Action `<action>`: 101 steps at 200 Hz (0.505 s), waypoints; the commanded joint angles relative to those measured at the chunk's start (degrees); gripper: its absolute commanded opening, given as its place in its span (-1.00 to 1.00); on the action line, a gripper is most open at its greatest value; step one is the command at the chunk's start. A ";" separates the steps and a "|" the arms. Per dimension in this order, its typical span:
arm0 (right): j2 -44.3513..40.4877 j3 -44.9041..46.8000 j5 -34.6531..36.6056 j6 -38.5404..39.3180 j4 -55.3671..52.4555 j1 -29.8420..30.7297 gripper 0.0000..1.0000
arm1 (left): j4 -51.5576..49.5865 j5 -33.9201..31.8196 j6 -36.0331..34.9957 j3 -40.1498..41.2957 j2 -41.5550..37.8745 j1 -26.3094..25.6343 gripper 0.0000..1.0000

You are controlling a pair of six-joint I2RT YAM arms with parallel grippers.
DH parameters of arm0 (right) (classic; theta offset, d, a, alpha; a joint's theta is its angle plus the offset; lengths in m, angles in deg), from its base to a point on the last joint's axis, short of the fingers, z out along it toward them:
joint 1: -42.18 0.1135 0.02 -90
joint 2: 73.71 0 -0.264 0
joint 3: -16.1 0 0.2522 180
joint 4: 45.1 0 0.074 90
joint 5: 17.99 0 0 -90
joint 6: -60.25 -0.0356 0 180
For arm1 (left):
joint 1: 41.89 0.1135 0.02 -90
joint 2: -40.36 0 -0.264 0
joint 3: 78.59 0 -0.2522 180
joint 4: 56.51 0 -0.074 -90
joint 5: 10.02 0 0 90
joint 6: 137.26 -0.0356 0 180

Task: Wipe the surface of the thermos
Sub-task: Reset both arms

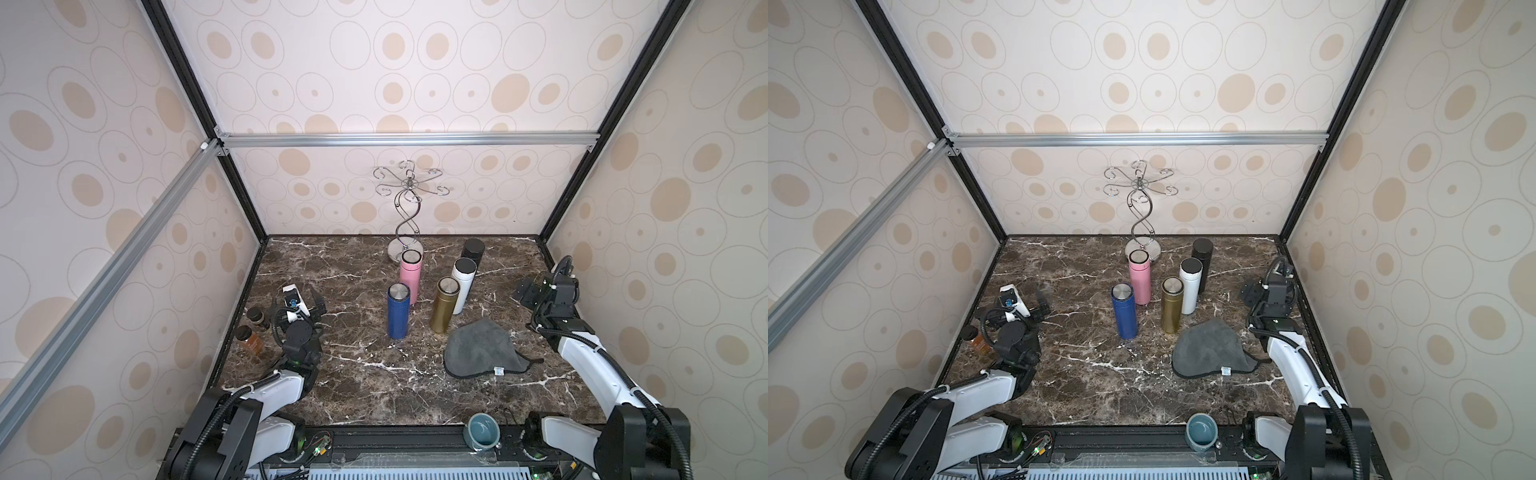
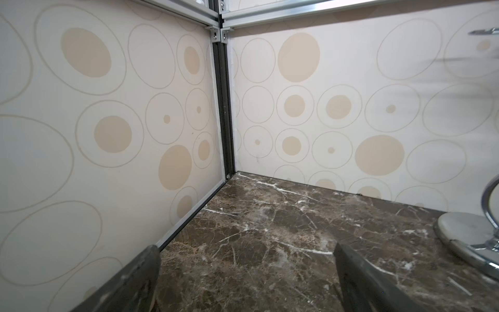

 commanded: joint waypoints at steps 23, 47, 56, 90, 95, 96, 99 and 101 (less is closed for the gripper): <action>-2.65 2.60 3.24 5.28 5.45 -0.19 0.98 | 2.99 3.35 -1.45 0.39 3.46 2.93 1.00; -2.89 5.98 1.70 3.89 9.40 -0.18 0.98 | 11.10 4.39 -0.27 1.22 14.02 5.12 1.00; -3.26 7.92 0.59 4.59 11.34 -0.18 0.98 | 18.71 8.86 -1.44 1.83 19.39 6.86 1.00; -5.04 15.50 -2.33 6.50 19.26 -0.10 0.98 | 18.83 22.46 3.27 1.78 22.64 13.53 1.00; -4.97 16.98 -2.59 6.20 21.65 -0.12 0.98 | 15.06 23.23 4.07 1.64 21.12 13.48 1.00; -4.89 17.27 -2.63 6.11 21.91 -0.15 0.98 | 14.13 23.30 4.22 1.48 20.67 13.52 1.00; -4.70 18.34 -2.55 5.90 23.97 -0.10 0.98 | 12.28 23.37 4.40 1.13 19.87 13.48 1.00; -4.49 19.00 -2.62 5.85 25.29 -0.10 0.98 | 12.11 23.38 4.35 1.07 19.82 13.47 1.00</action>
